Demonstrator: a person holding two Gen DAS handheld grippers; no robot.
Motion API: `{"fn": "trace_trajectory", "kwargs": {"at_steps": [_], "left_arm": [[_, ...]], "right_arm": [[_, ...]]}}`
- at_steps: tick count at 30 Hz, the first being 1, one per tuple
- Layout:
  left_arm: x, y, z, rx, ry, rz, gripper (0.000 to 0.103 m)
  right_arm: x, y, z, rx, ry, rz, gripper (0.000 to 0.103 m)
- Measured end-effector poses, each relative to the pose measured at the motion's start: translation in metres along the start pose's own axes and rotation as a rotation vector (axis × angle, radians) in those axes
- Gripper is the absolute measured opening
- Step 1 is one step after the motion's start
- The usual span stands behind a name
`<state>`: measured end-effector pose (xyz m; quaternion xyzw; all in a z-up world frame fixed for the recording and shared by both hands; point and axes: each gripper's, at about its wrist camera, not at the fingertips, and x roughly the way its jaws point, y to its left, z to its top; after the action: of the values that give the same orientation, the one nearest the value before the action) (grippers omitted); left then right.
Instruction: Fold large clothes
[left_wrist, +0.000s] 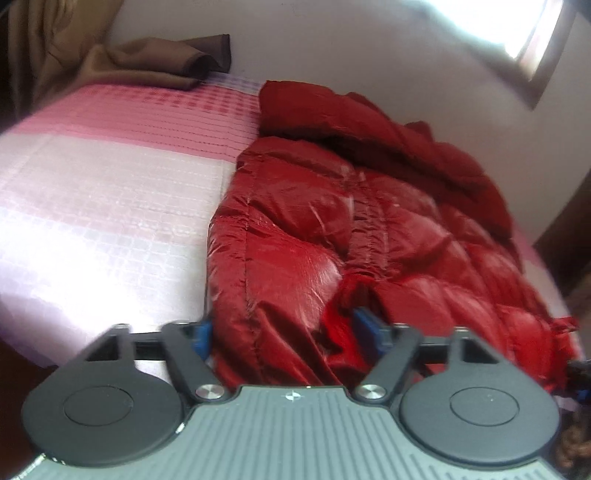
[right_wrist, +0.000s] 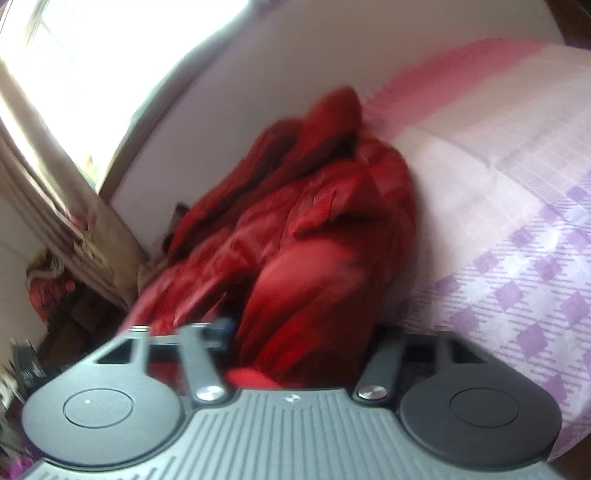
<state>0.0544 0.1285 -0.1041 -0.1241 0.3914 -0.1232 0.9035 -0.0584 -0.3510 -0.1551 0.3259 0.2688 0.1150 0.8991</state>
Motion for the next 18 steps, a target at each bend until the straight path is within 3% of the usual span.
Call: {"fn": "trace_trajectory", "kwargs": {"at_steps": [2, 6, 9, 11, 14, 15, 16, 17, 18], "left_arm": [[-0.002, 0.005, 0.001, -0.012, 0.013, -0.038, 0.058], [-0.002, 0.022, 0.004, -0.061, 0.042, -0.12, 0.061], [-0.004, 0.032, 0.006, -0.082, 0.05, -0.153, 0.077], [-0.003, 0.036, 0.006, -0.094, 0.063, -0.189, 0.095], [0.001, 0.026, 0.006, -0.043, 0.076, -0.192, 0.099], [0.002, 0.02, 0.005, -0.008, 0.073, -0.172, 0.094], [0.003, 0.014, 0.003, 0.024, 0.068, -0.161, 0.066], [0.004, 0.009, 0.001, 0.045, 0.065, -0.147, 0.045], [0.005, 0.006, 0.0, 0.046, 0.061, -0.146, 0.042]], "right_arm": [[-0.003, -0.001, 0.0, -0.003, 0.001, 0.009, 0.037], [-0.005, 0.0, 0.002, -0.019, 0.015, 0.023, 0.034], [-0.003, -0.006, 0.004, 0.017, 0.036, 0.041, 0.04], [-0.002, -0.011, 0.005, 0.054, 0.048, 0.075, 0.054], [0.001, -0.009, 0.005, 0.053, 0.03, 0.075, 0.06], [0.004, -0.007, 0.006, 0.044, 0.028, 0.073, 0.061], [0.007, -0.005, 0.006, 0.035, 0.027, 0.069, 0.059], [0.01, -0.003, 0.006, 0.015, 0.029, 0.06, 0.057], [0.013, -0.001, 0.006, -0.006, 0.031, 0.047, 0.044]]}}
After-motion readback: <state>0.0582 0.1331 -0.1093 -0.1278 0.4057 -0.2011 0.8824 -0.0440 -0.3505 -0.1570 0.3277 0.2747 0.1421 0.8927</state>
